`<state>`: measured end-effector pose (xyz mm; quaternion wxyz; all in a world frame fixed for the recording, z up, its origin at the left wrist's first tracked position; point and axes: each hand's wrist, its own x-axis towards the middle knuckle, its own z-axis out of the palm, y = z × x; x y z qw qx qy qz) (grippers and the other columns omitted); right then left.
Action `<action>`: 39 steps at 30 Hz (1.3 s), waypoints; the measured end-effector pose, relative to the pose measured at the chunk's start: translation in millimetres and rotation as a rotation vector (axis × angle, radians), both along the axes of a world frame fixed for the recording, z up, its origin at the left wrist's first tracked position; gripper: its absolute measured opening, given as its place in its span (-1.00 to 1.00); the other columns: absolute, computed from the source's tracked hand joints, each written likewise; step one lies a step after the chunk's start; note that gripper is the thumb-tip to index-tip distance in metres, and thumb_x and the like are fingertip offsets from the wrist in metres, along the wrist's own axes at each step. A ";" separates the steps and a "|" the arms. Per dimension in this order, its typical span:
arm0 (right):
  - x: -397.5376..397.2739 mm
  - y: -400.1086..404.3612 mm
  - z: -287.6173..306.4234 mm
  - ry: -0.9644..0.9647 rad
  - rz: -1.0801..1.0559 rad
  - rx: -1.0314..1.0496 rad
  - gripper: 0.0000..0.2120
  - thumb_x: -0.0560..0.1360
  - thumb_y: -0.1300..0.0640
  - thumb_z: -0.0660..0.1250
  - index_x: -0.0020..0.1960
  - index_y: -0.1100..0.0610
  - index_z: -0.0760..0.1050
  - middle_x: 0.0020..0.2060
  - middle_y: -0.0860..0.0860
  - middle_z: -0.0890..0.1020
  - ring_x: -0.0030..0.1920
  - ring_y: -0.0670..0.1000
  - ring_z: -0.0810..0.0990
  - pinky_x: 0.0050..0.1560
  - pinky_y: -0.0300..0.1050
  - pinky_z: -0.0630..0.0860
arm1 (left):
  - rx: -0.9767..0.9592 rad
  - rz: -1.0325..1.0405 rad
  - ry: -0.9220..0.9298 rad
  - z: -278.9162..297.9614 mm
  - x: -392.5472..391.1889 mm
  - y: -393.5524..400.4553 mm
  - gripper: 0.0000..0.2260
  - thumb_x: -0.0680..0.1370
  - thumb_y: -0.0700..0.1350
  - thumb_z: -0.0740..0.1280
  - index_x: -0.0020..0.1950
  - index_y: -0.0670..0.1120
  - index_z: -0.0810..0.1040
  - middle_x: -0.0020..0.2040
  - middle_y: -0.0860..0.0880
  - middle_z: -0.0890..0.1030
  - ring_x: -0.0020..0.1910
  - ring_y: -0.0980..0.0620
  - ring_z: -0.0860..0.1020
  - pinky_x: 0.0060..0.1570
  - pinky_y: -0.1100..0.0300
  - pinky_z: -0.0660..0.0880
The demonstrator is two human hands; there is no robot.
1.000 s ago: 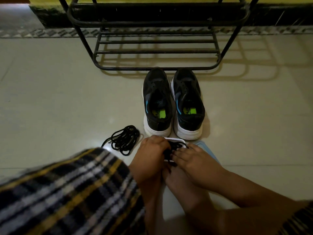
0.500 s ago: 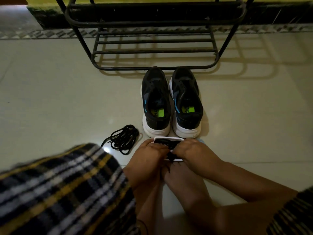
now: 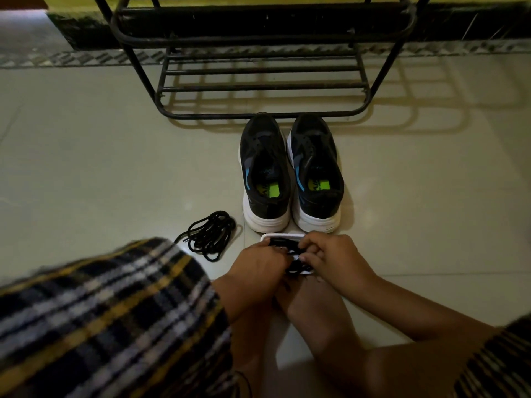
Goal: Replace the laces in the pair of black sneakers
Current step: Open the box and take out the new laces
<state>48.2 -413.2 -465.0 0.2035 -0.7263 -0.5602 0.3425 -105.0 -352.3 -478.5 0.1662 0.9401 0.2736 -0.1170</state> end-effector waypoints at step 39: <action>0.0 8.1 -3.6 -0.472 0.279 -0.049 -0.82 0.51 0.01 0.29 0.05 0.06 0.47 -0.08 0.08 0.51 -0.03 0.11 0.51 -0.19 -0.13 0.27 | -0.059 0.284 -0.204 -1.4 1.2 -5.4 -0.71 0.54 -0.12 0.21 0.26 0.00 0.46 0.10 -0.06 0.60 0.05 -0.10 0.54 -0.10 0.11 0.38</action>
